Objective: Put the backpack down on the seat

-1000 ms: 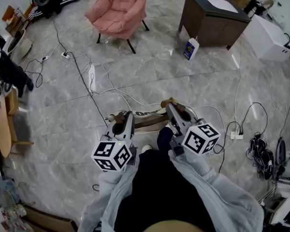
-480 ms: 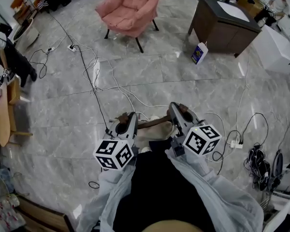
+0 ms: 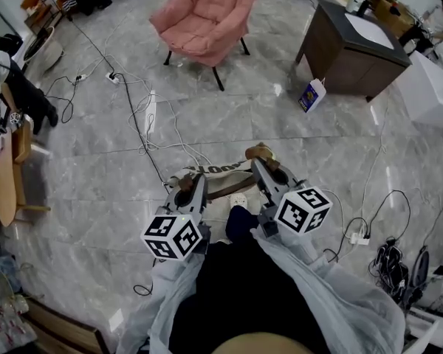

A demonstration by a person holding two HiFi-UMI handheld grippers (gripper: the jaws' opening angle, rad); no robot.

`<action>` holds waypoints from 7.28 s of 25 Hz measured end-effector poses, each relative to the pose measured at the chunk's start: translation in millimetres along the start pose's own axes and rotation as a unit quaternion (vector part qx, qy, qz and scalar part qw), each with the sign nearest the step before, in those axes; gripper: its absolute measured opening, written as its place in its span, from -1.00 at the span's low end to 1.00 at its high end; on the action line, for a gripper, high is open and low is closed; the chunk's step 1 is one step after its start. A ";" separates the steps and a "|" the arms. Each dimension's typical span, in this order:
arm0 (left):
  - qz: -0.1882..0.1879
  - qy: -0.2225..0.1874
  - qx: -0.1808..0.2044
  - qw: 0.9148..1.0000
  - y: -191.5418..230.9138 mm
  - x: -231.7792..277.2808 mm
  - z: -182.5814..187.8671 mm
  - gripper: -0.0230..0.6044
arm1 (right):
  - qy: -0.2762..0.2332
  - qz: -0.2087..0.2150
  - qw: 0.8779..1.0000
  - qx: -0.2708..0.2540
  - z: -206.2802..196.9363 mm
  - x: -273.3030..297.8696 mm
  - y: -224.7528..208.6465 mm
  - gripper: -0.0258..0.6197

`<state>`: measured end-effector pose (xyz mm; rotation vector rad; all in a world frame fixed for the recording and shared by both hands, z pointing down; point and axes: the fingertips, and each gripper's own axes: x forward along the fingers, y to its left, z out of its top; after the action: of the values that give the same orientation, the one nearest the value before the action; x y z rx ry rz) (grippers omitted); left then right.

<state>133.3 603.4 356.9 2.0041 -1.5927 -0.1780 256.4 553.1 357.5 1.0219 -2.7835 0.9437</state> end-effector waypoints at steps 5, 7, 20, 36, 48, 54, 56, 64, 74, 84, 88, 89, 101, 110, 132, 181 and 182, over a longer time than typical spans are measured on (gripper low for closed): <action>0.007 -0.007 0.009 1.000 8.3 40.9 20.0 -0.88 | 0.004 0.009 1.000 -0.001 25.5 29.1 -24.5 -0.90; 0.009 -0.010 0.012 1.000 9.9 56.0 25.9 -0.88 | 0.005 0.012 1.000 -0.003 34.8 38.7 -34.7 -0.90; 0.011 -0.015 -0.023 1.000 12.4 130.6 32.7 -0.88 | 0.001 0.020 1.000 0.012 71.4 69.1 -91.4 -0.90; -0.015 -0.002 -0.014 1.000 23.0 199.5 63.4 -0.88 | -0.022 -0.003 0.999 0.034 108.4 103.8 -132.7 -0.90; 0.002 0.001 -0.017 1.000 91.7 261.5 132.8 -0.88 | 0.002 0.004 0.999 0.043 153.1 219.5 -144.4 -0.90; -0.010 -0.013 -0.026 1.000 121.2 288.9 168.8 -0.88 | 0.003 0.004 0.999 0.037 174.9 262.0 -145.4 -0.90; -0.013 -0.020 -0.025 0.999 131.8 298.5 181.7 -0.88 | -0.001 0.008 1.000 0.028 184.6 278.2 -143.7 -0.90; -0.018 -0.023 -0.018 0.999 174.6 341.6 221.2 -0.88 | -0.008 0.010 1.000 0.015 213.2 346.8 -152.7 -0.90; 0.000 -0.007 -0.032 0.999 216.1 357.9 232.6 -0.88 | 0.018 0.015 0.999 0.029 212.2 399.8 -156.2 -0.90; 0.020 -0.024 -0.049 0.998 231.2 363.9 235.1 -0.88 | 0.037 0.035 0.998 0.030 208.9 417.9 -160.3 -0.90; 0.032 -0.021 -0.055 0.998 244.9 377.7 239.1 -0.88 | 0.043 0.043 0.998 0.035 212.8 437.4 -166.8 -0.90; 0.033 -0.019 -0.055 0.998 246.7 382.2 240.9 -0.88 | 0.045 0.042 0.997 0.035 215.6 442.1 -169.5 -0.90; 0.049 -0.016 -0.053 0.997 295.8 481.1 293.7 -0.88 | 0.061 0.048 0.996 0.041 266.2 538.7 -222.3 -0.90; 0.072 -0.054 -0.072 0.993 338.0 548.1 358.0 -0.88 | 0.074 0.080 0.994 0.031 319.9 623.8 -246.4 -0.90; 0.117 -0.070 -0.078 0.988 390.7 631.8 415.7 -0.88 | 0.108 0.131 0.985 0.037 364.3 729.7 -289.9 -0.89; -0.091 0.123 -0.113 0.982 538.4 977.6 529.5 -0.88 | 0.045 -0.089 0.994 0.055 534.2 1019.8 -474.1 -0.90; -0.092 0.126 -0.114 0.981 540.5 977.9 525.1 -0.88 | 0.049 -0.092 0.993 0.056 529.3 1019.7 -476.0 -0.90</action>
<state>-281.3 -557.3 426.6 1.9065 -1.1757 -0.1607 -167.8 -614.7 409.6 1.1869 -2.5317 1.1018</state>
